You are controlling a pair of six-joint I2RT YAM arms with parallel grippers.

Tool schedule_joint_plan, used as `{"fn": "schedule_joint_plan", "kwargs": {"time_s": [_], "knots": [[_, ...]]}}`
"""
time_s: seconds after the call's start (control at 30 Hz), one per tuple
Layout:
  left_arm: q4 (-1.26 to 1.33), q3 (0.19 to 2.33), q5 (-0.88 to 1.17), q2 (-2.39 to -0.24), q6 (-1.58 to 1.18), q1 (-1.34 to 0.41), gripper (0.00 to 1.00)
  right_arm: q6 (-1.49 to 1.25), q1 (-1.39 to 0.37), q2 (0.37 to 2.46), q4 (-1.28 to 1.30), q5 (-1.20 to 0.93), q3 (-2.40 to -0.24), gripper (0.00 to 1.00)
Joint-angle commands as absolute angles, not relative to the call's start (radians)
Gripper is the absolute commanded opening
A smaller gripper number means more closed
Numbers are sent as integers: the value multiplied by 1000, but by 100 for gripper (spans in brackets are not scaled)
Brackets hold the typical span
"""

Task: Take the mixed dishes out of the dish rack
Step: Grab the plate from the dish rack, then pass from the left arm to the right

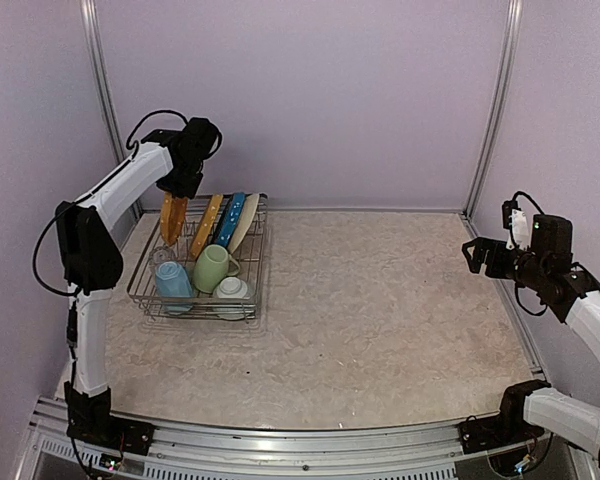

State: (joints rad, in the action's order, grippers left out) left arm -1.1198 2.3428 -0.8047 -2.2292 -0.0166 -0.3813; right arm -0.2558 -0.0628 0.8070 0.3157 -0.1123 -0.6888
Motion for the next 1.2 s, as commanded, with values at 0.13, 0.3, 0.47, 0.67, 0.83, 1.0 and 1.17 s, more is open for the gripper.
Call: {"fn": "schedule_joint_plan", "kwargs": {"time_s": [0.13,0.3,0.47,0.67,0.83,1.0,1.17], "knots": [[-1131,2326,-783,-2044,-121,-385,0,-262,-74,813,307,-124,-682,100],[-1160,2401,-805,-2009,-110,-392,0,-268,-73,828,298,-130,-678,100],[-1222,2458,-759,-1969,-137,-404,0,-285,-77,886,292,-152,-692,100],[-1272,2418,-448,-1864,-264,-379,0,-326,-169,1001,278,-180,-761,100],[-1184,2242,-171,-1714,-311,-346,0,-394,-311,1096,216,-237,-820,100],[-980,1984,143,-1551,-347,-343,0,-516,-449,1213,101,-314,-876,100],[-780,1787,437,-1490,-408,-359,0,-629,-562,1328,-40,-375,-958,100]]}}
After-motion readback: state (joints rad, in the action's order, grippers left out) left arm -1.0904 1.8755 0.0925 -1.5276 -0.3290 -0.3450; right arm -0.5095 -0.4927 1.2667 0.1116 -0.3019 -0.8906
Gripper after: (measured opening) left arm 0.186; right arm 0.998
